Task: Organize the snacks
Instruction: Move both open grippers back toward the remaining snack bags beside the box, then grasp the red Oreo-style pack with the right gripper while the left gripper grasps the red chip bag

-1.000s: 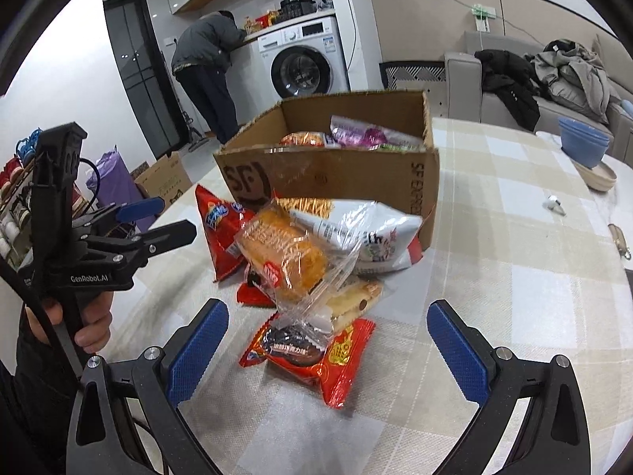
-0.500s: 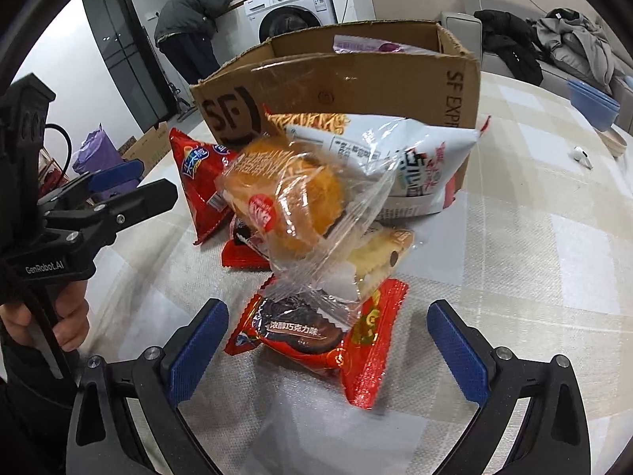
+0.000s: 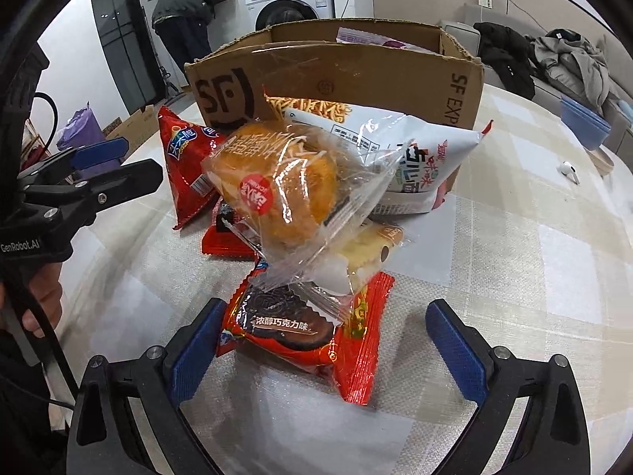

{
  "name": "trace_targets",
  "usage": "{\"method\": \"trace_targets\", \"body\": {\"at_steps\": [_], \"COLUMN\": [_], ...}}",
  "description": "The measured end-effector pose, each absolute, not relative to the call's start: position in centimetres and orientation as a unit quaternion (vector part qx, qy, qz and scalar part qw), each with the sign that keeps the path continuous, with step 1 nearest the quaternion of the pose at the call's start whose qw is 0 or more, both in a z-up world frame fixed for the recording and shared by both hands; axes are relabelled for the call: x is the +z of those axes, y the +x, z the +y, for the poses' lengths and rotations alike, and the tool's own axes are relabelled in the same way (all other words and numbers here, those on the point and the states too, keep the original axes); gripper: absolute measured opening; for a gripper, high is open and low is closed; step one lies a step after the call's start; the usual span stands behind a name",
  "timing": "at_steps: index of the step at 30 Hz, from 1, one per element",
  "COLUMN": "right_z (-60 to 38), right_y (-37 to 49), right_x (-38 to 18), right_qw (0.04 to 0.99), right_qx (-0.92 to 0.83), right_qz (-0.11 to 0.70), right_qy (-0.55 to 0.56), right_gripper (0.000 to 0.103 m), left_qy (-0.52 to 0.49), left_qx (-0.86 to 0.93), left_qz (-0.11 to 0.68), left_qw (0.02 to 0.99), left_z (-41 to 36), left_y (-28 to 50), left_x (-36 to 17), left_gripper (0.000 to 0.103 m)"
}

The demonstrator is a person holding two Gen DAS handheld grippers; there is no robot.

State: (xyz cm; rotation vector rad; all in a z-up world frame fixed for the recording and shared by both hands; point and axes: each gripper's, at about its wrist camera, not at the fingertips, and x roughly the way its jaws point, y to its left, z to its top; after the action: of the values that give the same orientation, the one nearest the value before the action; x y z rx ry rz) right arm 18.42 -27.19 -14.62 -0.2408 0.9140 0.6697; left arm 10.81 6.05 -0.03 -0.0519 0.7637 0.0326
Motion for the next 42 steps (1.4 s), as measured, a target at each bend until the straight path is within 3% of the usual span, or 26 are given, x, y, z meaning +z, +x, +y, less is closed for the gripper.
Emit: {"method": "trace_targets", "body": {"at_steps": [10, 13, 27, 42], "right_z": [-26.5, -26.4, -27.0, -28.2], "right_y": [16.9, 16.4, 14.7, 11.3], "right_x": [-14.4, -14.3, -12.8, -7.1], "right_qw": [0.833, 0.832, 0.815, 0.846], "right_qx": [0.345, 0.352, 0.406, 0.433], "right_qz": [0.413, 0.405, 0.392, 0.289], "right_qy": [-0.131, -0.138, -0.130, -0.111], "right_gripper": [0.059, 0.051, 0.049, 0.049], "left_qy": [-0.022, -0.021, -0.022, -0.045], "left_qx": [0.014, 0.016, 0.016, 0.028], "left_qz": [0.372, 0.373, 0.372, 0.378], "left_qw": [0.928, 0.928, 0.928, 0.924], "left_z": [5.9, 5.9, 6.0, 7.3], "left_y": [10.4, 10.4, 10.4, 10.5], "left_x": [-0.4, -0.5, -0.7, -1.0], "left_gripper": [0.102, 0.102, 0.102, 0.102]}}
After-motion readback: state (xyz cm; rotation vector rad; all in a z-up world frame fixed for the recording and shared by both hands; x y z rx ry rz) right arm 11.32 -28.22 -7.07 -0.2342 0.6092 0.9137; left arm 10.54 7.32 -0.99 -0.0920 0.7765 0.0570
